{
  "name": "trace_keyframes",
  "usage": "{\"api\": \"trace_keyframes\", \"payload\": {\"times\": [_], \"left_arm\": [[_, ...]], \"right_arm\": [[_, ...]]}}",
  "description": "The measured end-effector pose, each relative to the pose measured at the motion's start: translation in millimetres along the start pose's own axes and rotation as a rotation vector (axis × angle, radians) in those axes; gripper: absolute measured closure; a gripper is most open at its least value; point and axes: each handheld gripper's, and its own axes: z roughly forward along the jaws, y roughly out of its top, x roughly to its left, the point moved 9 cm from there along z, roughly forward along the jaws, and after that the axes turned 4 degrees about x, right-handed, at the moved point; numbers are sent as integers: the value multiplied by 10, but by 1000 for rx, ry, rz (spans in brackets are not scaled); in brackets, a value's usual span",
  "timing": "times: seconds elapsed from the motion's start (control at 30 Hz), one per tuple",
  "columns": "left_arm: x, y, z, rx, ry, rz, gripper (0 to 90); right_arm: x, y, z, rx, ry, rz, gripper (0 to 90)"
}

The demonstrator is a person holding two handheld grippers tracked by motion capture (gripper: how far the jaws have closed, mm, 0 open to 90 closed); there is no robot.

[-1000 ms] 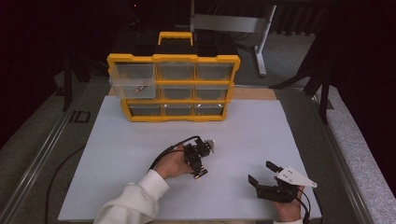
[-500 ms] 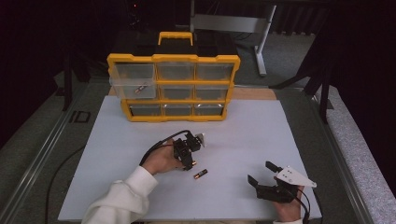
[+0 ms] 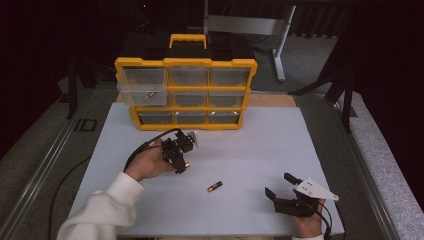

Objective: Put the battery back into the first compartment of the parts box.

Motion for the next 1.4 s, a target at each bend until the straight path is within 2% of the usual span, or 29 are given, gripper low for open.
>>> {"api": "trace_keyframes", "payload": {"times": [0.23, 0.27, 0.3, 0.37, 0.4, 0.43, 0.5, 0.6, 0.67, 0.7, 0.73, 0.83, 0.93, 1.0, 1.1, 1.2, 1.23, 1.4], "left_arm": [[231, -233, -221, -22, 16, -63, 774], [253, -252, -249, -31, 18, -66, 774], [319, -290, -312, -33, 36, -47, 774], [336, -338, -390, -50, 27, -84, 774], [336, -338, -390, -50, 27, -84, 774], [405, -390, -507, -70, 36, -91, 774], [441, -429, -595, -88, 36, -120, 773], [491, -468, -681, -99, 45, -113, 773], [493, -525, -790, -114, 28, -130, 772], [516, -540, -830, -122, 32, -117, 772], [523, -557, -862, -126, 29, -124, 772], [559, -606, -928, -119, 31, -133, 772], [609, -647, -967, -93, 48, -142, 772], [634, -658, -990, -83, 54, -132, 772], [686, -697, -1125, -84, 45, -151, 772], [723, -726, -1221, -84, 53, -149, 771], [755, -755, -1327, -87, 60, -153, 771], [820, -820, -1550, -83, 63, -161, 771]], "right_arm": [[-5, 3, -2, -4, 0, 2, 100], [-4, 4, -4, -5, 0, 2, 100], [-5, 5, -4, -6, 1, 2, 100], [-2, 8, -7, -9, 5, 3, 99], [-2, 8, -7, -9, 5, 3, 99], [2, 11, -8, -12, 8, 3, 95], [0, 19, -11, -16, 0, 2, 90], [-3, 19, -12, -17, -4, 0, 88], [0, 26, -16, -22, -4, 0, 87], [0, 25, -16, -21, -4, 0, 87], [2, 23, -15, -20, -1, 1, 87], [6, 20, -12, -17, 0, 2, 87], [3, 21, -8, -18, -3, 2, 87], [2, 21, -7, -18, -3, 2, 87], [1, 21, -3, -19, -4, 3, 87], [1, 20, -1, -18, -4, 3, 87], [1, 19, 0, -18, -4, 2, 87], [8, 16, 4, -15, -2, 7, 87]]}}
